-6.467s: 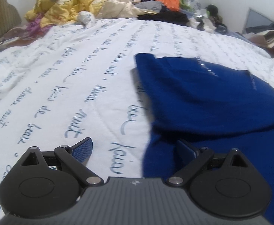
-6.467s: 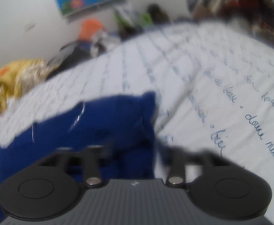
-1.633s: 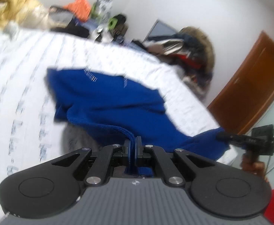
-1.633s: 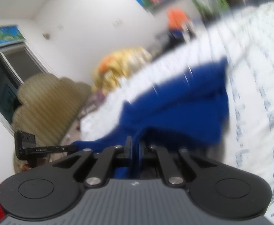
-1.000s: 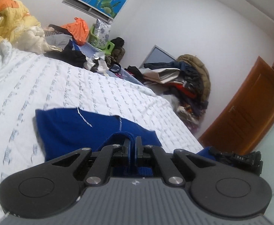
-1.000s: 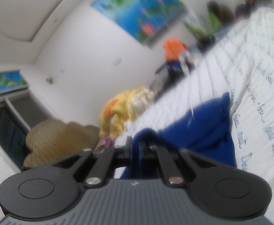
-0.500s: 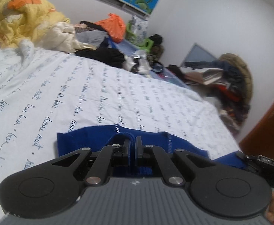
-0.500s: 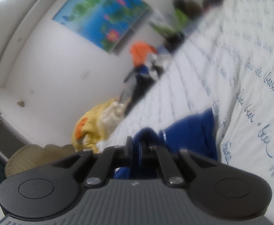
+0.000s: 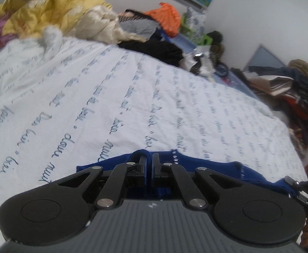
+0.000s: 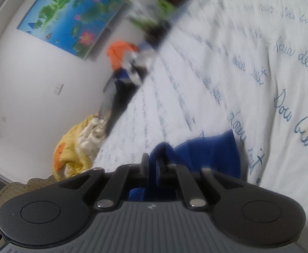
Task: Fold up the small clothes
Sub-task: 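Lift the hem with both grippers and fold it toward the collar, then lay the hem down and open both grippers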
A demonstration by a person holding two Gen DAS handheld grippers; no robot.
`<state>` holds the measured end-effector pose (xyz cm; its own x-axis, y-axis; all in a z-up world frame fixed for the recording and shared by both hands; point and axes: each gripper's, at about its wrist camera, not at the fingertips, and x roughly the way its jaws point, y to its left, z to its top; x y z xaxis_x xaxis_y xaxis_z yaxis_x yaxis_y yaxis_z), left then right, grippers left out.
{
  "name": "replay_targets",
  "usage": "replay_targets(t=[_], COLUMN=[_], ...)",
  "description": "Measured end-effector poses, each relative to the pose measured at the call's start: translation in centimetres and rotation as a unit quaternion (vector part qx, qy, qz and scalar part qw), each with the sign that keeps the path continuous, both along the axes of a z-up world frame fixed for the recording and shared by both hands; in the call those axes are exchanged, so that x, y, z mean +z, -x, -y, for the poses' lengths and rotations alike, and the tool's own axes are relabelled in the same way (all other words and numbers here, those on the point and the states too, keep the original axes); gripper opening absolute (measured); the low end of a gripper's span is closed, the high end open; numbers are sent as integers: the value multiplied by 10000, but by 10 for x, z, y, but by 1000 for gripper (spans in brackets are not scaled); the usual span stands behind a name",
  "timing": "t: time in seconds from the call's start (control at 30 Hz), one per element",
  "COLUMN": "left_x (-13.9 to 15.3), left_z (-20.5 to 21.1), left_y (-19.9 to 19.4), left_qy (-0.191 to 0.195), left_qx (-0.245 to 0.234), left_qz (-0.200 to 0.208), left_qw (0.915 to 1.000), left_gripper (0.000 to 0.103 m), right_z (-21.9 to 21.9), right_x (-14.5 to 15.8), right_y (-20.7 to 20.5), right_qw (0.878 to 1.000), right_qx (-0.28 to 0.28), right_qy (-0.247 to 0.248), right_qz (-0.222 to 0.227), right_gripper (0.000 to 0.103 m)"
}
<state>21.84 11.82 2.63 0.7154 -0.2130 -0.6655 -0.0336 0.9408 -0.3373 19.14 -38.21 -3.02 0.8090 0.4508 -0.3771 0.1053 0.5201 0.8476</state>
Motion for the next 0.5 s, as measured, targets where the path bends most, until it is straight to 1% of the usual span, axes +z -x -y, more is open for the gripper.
replay_targets(t=[0.07, 0.13, 0.17, 0.2, 0.23, 0.27, 0.3, 0.33, 0.37, 0.4, 0.43, 0.5], left_x=[-10, -19, -22, -23, -22, -21, -17, -13, -8, -3, 1, 7], left_z=[2, 3, 2, 2, 0, -2, -5, -6, -6, -5, -4, 5], left_y=[-8, -13, -14, -15, -16, -16, -14, -12, -9, -6, -3, 7], left_qy=[-91, -249, -285, -350, -398, -441, -501, -585, -686, -800, -927, -1175], left_qx=[89, 298, 392, 513, 609, 697, 775, 828, 854, 849, 816, 727], left_qz=[-157, -268, -289, -328, -310, -239, -158, -85, -17, 47, 123, 293], left_qw=[9998, 9989, 9984, 9975, 9969, 9963, 9956, 9948, 9940, 9932, 9923, 9900], left_gripper=[5, 14, 22, 40, 47, 61, 70, 71, 71, 72, 73, 76], right_z=[-2, -2, -1, -1, 0, 1, 1, 1, 0, -1, -1, -4], right_x=[-9, -22, -30, -37, -42, -45, -46, -45, -41, -37, -31, -14], right_y=[-9, -15, -19, -22, -25, -28, -29, -29, -30, -30, -28, -19], right_qw=[9998, 9986, 9975, 9959, 9944, 9937, 9937, 9940, 9946, 9957, 9969, 9977], right_qx=[-70, -188, -224, -250, -279, -291, -270, -243, -218, -194, -221, -516], right_qy=[-75, -254, -393, -515, -564, -581, -601, -595, -545, -442, -310, 194], right_qz=[-153, -413, -549, -702, -844, -912, -903, -882, -856, -791, -691, -392], right_gripper=[6, 8, 9, 9, 9, 10, 12, 14, 21, 34, 43, 85])
